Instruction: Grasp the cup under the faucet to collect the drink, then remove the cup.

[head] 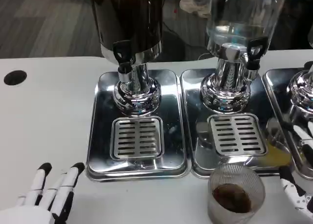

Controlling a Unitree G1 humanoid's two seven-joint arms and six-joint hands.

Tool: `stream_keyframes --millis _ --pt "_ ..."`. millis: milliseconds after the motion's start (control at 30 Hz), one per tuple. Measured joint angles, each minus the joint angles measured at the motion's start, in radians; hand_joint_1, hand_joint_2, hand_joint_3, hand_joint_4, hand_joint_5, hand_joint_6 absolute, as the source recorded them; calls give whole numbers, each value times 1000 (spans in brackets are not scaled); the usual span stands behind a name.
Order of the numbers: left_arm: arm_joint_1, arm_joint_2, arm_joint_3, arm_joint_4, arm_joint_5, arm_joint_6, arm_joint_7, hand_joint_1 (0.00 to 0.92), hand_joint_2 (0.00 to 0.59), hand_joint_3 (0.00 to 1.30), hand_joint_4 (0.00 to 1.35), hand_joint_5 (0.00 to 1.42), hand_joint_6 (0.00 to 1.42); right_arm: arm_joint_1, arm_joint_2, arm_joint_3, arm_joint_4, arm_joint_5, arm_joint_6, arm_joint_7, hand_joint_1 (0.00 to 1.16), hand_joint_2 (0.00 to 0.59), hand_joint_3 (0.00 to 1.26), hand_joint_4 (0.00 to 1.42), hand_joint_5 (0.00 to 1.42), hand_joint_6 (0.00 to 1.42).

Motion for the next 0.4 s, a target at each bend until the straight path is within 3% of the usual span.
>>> stream_keyframes --millis 400 --pt "-10 -6 -32 12 10 -14 32 0 59 81 0 60 240 48 -29 -3 4 80 -20 17 515 437 136 0 0 0"
